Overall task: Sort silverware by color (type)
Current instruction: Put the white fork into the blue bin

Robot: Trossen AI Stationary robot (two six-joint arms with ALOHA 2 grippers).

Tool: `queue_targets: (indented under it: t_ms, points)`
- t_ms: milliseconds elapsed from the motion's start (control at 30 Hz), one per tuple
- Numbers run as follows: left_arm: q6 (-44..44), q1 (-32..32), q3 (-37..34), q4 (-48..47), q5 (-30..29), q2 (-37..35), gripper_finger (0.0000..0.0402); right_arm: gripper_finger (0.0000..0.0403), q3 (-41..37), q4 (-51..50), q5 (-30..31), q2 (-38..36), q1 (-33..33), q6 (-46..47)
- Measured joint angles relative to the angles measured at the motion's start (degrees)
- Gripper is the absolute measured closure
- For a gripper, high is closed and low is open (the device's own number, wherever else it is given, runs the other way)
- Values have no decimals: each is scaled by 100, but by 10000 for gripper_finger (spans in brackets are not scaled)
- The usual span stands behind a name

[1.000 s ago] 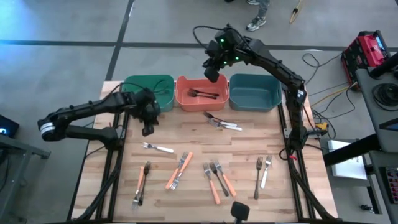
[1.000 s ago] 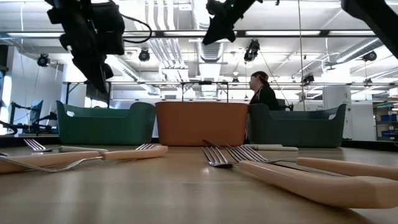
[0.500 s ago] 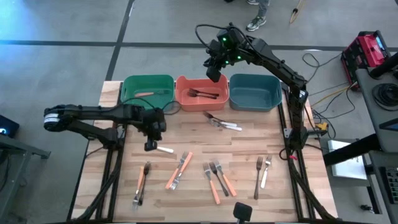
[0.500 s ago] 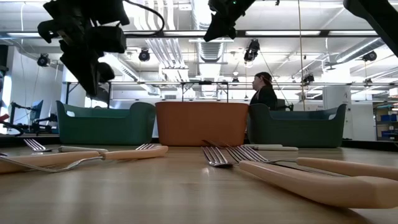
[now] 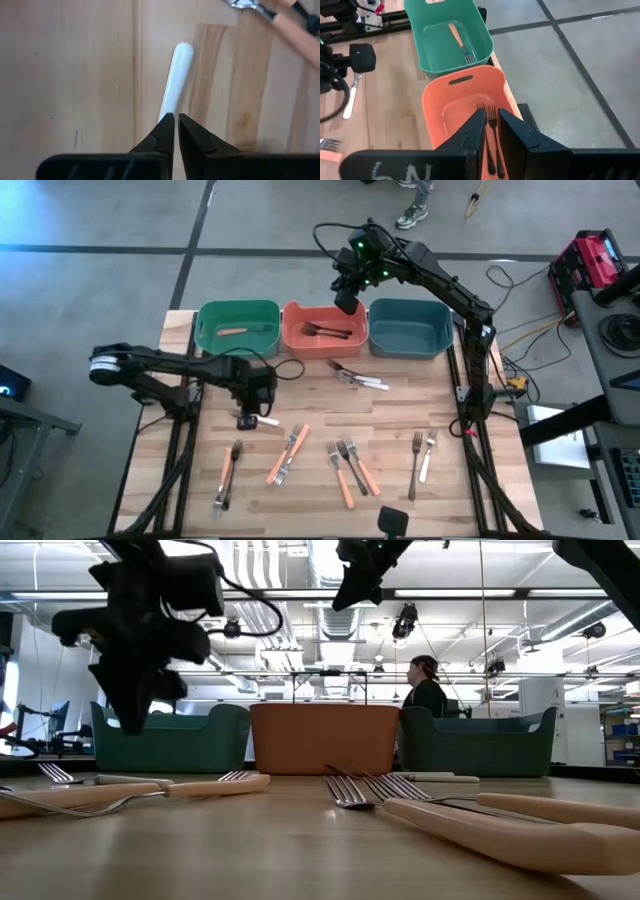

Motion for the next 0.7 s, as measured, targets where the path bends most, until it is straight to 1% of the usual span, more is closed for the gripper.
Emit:
queue_targets:
  t_ms: [133, 333, 433, 533, 700]
  points:
    - [39, 0, -1, 36, 0, 231, 360, 360, 0, -136, 0, -23, 0, 0]
    - [78, 0, -109, 163, -18, 307, 286, 360, 0, -214, 0, -73, 0, 0]
    - [75, -7, -153, 227, -147, 307, 256, 360, 0, -215, 1, -92, 0, 1]
    - [76, -7, -154, 242, -153, 307, 241, 360, 0, -215, 0, -112, 0, 0]
    - [74, -39, -181, 317, -103, 307, 237, 360, 0, -215, 2, -114, 0, -43]
